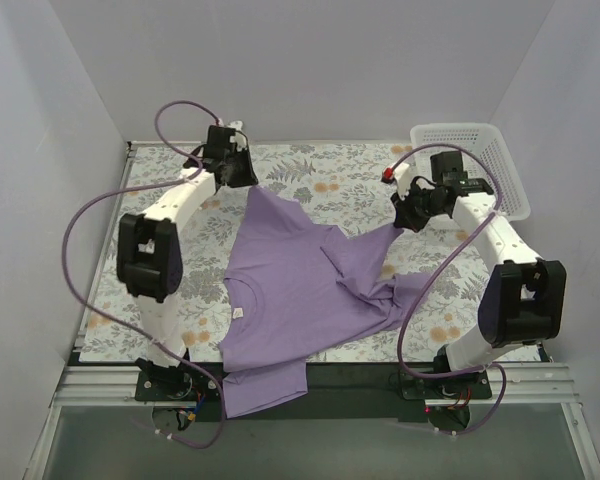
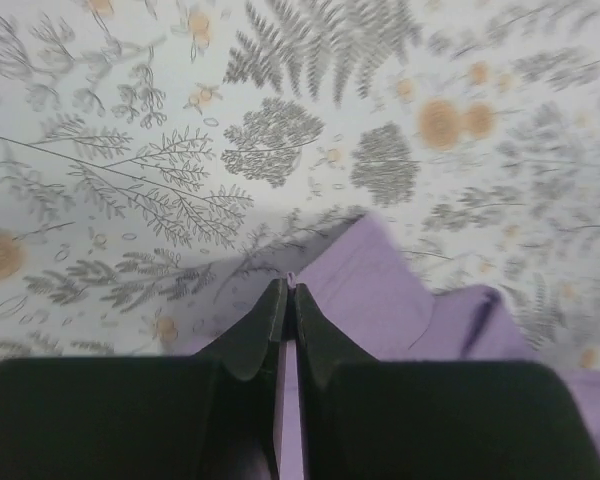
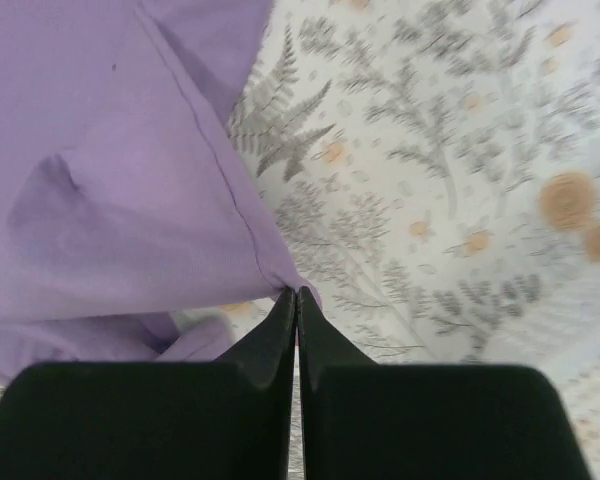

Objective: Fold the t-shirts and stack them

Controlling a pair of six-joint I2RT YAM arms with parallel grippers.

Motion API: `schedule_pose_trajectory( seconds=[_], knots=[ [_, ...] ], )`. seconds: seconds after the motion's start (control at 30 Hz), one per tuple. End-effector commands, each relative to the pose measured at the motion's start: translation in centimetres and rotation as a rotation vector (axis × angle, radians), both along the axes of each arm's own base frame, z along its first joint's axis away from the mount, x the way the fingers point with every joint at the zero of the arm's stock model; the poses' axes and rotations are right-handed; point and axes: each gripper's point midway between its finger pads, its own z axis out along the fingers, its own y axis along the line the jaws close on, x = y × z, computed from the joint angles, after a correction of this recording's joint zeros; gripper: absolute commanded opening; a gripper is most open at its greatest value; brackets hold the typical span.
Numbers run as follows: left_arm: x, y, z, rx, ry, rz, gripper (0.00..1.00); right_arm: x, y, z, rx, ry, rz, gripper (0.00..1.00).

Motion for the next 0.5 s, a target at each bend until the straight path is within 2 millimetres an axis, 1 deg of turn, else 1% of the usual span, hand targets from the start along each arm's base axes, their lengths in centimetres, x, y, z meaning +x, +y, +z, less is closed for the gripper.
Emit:
schedule_pose_trajectory(
  seconds=[0.0,0.03,0.07,0.1,0.13,0.17,0.2,0.23,0.27,0.3,0.33,0.37,0.4,0.43,0.47],
  knots=[
    [-1.1,3.1,16.2,-0.096,-0.399,0.097,0.0,2.9,-0.6,7.8,-0.045,-0.221,0.024,0.01],
    [-2.9,3.9,18.8,-0.119,-0.462,0.113,0.0,3.8,-0.9,10.0,-0.061,-0.279,0.016,0.01],
    [-3.7,4.6,20.3,-0.136,-0.497,0.126,0.0,4.2,-1.1,11.5,-0.07,-0.318,0.011,0.01],
    [-5.5,5.6,23.8,-0.17,-0.572,0.146,0.0,4.3,-1.3,12.4,-0.083,-0.34,0.01,0.01],
    [-6.3,5.8,24.7,-0.187,-0.605,0.151,0.0,5.0,-1.6,15.1,-0.096,-0.412,-0.004,0.01],
    [-7.1,6.2,26.1,-0.199,-0.644,0.161,0.0,5.1,-1.8,16.9,-0.106,-0.463,-0.008,0.01],
    [-8.9,6.8,29.7,-0.23,-0.737,0.177,0.0,5.4,-2.0,18.6,-0.115,-0.51,-0.016,0.01],
    [-9.8,7.1,31.2,-0.243,-0.776,0.185,0.0,5.8,-2.6,22.4,-0.134,-0.605,-0.045,0.01],
    [-10.8,7.3,33.2,-0.265,-0.825,0.19,0.0,6.0,-2.9,24.3,-0.147,-0.66,-0.052,0.01],
    [-12.7,7.7,36.5,-0.302,-0.908,0.197,0.0,6.1,-3.2,26.8,-0.157,-0.723,-0.067,0.01],
    [-13.8,8.0,38.5,-0.323,-0.958,0.201,0.0,6.1,-3.9,31.1,-0.175,-0.825,-0.102,0.01],
    [-15.2,8.3,41.1,-0.346,-1.021,0.204,0.0,5.8,-4.3,33.8,-0.187,-0.896,-0.116,0.01],
    [-17.3,8.8,44.0,-0.376,-1.099,0.213,0.0,5.5,-4.7,36.1,-0.196,-0.955,-0.133,0.01],
    [-18.5,9.2,45.8,-0.39,-1.143,0.218,0.0,5.1,-5.2,38.3,-0.211,-1.012,-0.158,0.01],
    [-19.7,9.5,47.4,-0.406,-1.185,0.222,0.0,3.3,-5.6,43.1,-0.206,-1.132,-0.188,0.01]
  ],
)
